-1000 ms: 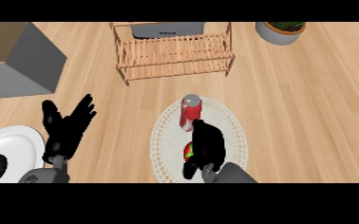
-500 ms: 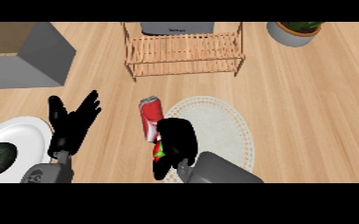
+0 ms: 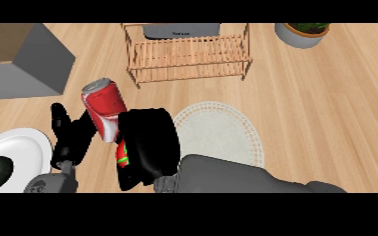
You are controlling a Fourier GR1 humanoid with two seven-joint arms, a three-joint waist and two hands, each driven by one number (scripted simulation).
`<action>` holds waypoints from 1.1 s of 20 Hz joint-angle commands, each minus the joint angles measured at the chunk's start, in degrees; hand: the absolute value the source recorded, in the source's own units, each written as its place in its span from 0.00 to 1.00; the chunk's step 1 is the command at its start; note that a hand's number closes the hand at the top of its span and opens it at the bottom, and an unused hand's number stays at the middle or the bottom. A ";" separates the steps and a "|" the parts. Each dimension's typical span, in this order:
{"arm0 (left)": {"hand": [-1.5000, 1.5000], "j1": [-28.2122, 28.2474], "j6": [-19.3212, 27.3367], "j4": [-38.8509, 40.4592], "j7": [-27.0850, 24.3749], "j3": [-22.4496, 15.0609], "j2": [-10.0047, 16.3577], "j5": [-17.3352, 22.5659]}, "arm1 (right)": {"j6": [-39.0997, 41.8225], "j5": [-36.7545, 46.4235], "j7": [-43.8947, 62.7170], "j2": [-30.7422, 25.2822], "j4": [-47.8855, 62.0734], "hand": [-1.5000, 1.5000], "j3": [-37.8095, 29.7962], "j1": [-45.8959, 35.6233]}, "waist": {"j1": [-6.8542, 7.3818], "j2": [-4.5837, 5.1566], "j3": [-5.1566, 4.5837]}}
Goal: Pick the tomato from the placemat and place it in the tiered shelf
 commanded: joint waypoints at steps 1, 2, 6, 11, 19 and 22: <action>0.50 2.32 -0.37 -2.25 0.81 1.14 0.86 1.08 | -1.75 5.73 11.94 0.27 -5.60 1.00 -2.87 -7.35 | -0.80 -0.45 0.02; 0.50 -0.12 0.46 0.15 0.45 1.11 0.91 -0.13 | -0.67 4.71 14.05 0.26 -5.16 1.00 -6.12 -12.52 | -0.71 -0.45 -0.05; 0.50 0.28 -1.46 0.38 0.30 2.15 1.66 1.44 | 6.75 8.15 19.47 0.25 -9.66 1.00 -11.65 -15.40 | -2.30 -0.54 0.00; 0.50 2.34 -0.86 -3.11 1.69 2.02 1.96 1.23 | 13.58 7.53 20.89 0.24 -7.98 1.00 -21.68 -23.22 | -1.78 -0.44 0.03; 0.50 1.17 1.92 -3.29 2.00 -0.28 -0.96 -1.34 | 15.75 5.57 12.58 -3.27 2.97 1.00 -35.17 -29.89 | -1.22 0.15 0.01; 0.50 1.28 -1.62 -1.00 0.67 2.33 1.28 1.16 | 15.52 5.92 10.80 -4.45 4.36 1.00 -38.21 -30.25 | -1.36 0.23 0.00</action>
